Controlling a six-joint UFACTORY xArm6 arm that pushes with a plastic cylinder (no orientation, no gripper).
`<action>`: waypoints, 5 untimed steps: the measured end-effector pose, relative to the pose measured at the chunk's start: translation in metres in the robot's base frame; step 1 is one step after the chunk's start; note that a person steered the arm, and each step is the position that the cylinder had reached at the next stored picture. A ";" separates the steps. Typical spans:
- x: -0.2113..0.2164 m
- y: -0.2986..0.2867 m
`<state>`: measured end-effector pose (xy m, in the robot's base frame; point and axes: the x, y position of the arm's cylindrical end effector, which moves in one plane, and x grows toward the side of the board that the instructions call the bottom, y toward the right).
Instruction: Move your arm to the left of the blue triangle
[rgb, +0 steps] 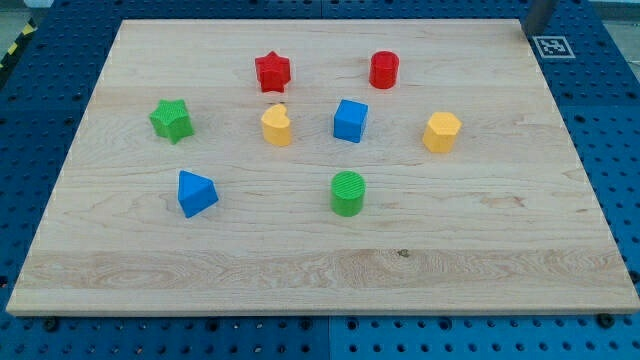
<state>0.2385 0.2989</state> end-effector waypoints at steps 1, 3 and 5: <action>0.067 -0.016; 0.203 -0.018; 0.349 -0.093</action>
<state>0.5874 0.2055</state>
